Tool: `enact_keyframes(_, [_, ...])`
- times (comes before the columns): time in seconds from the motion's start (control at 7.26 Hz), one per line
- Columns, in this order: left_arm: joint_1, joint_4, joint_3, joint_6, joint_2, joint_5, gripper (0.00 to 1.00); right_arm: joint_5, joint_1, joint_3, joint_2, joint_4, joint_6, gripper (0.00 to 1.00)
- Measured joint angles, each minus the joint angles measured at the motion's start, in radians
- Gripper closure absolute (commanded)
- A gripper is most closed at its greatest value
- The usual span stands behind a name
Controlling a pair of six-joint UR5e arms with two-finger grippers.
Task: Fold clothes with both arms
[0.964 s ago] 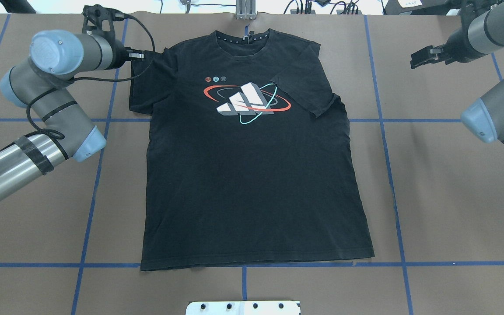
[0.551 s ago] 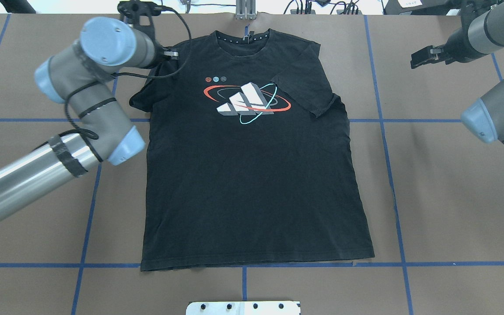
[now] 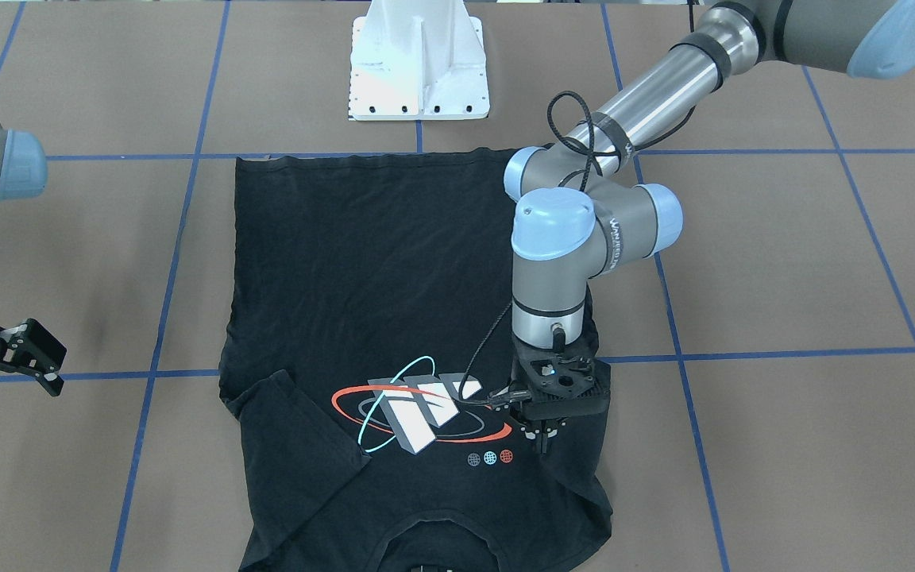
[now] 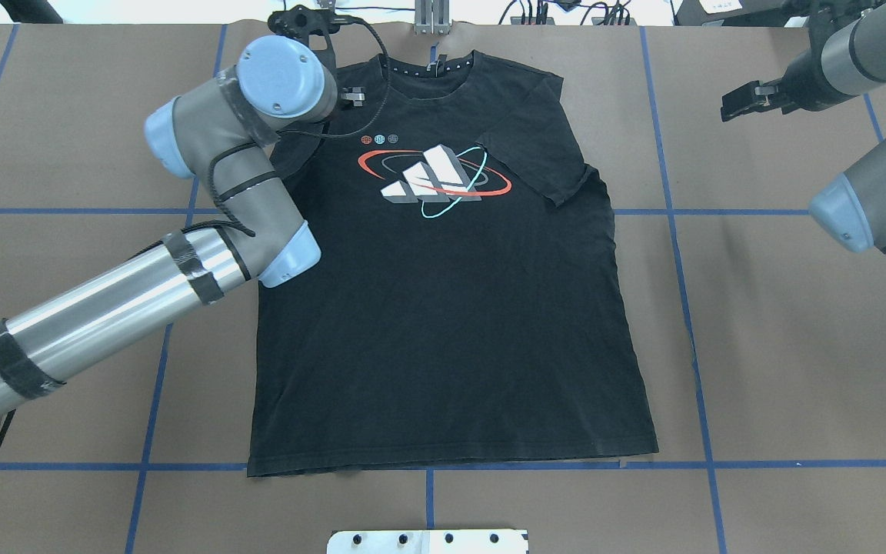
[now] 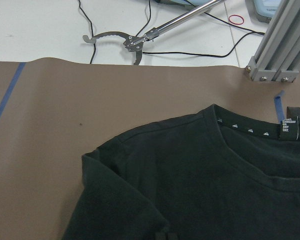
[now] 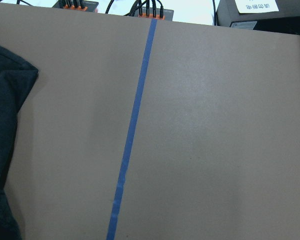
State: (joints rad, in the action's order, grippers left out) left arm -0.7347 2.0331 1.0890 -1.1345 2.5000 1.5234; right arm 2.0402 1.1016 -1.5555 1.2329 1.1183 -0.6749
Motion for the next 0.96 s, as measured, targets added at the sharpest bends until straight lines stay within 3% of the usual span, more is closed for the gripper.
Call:
enact_keyframes(0.14, [0.001,0.002,-0.034,-0.001,0.023,-0.006,1.00,0.000,-0.001,0.000,-0.001,0.000,-0.001,0.00])
enact_keyframes(0.28, [0.001,0.005,-0.050,-0.001,0.034,-0.010,0.01,0.000,-0.003,0.000,-0.002,0.000,-0.004,0.00])
enact_keyframes(0.55, [0.000,0.030,-0.033,0.024,0.017,-0.009,0.00,0.000,-0.005,-0.003,-0.004,0.000,-0.015,0.00])
enact_keyframes(0.96, [-0.004,0.065,0.183,0.095,-0.113,0.055,0.00,-0.002,-0.026,-0.046,-0.004,-0.001,-0.096,0.00])
